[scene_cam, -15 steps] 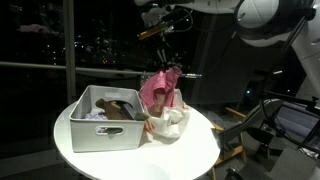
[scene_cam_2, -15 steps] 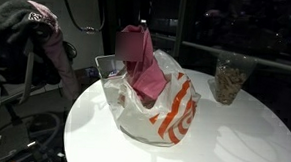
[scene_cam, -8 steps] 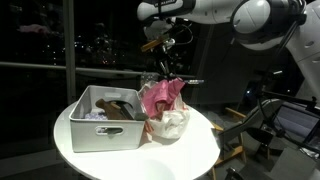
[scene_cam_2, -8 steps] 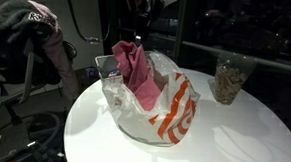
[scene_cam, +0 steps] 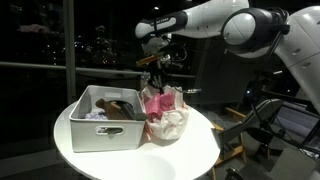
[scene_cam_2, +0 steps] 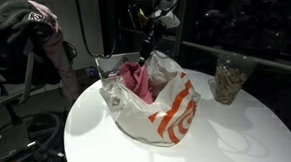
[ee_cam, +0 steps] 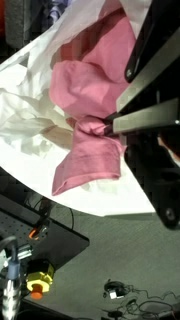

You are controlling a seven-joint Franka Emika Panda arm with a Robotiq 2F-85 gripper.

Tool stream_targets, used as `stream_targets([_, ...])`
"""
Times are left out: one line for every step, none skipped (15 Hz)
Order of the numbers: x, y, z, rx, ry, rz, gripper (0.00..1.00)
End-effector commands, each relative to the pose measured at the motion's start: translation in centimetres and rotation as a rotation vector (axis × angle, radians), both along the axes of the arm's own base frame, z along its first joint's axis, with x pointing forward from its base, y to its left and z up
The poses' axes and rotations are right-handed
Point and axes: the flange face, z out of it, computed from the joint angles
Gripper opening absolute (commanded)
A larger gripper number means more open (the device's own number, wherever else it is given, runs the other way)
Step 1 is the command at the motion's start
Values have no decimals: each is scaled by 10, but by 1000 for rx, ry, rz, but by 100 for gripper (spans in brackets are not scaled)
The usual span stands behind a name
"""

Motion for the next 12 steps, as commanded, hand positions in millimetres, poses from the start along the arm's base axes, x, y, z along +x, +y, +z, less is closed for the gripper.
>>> stream_targets([20,-22,-13,-19,-92,-45,1])
stream_targets([26,-30,-15,-47,-127,-52,1])
stream_targets([30,-37,-16,-71,-156,-57,1])
stream_targets([35,-45,-15,-85,-197,-68,1])
stream_targets([41,-51,-13,-94,-244,-77,1])
stream_targets([45,-56,-13,-104,-280,-78,1])
stream_targets([48,-60,-15,-106,-304,-78,1])
stream_targets([48,-62,-18,-92,-305,-80,2])
stream_targets([46,-62,-18,-79,-291,-84,29])
stream_targets([42,-62,-16,-56,-269,-70,30])
stream_targets([40,-61,-11,-40,-271,-59,36])
stream_targets([38,-59,-4,-34,-272,-48,43])
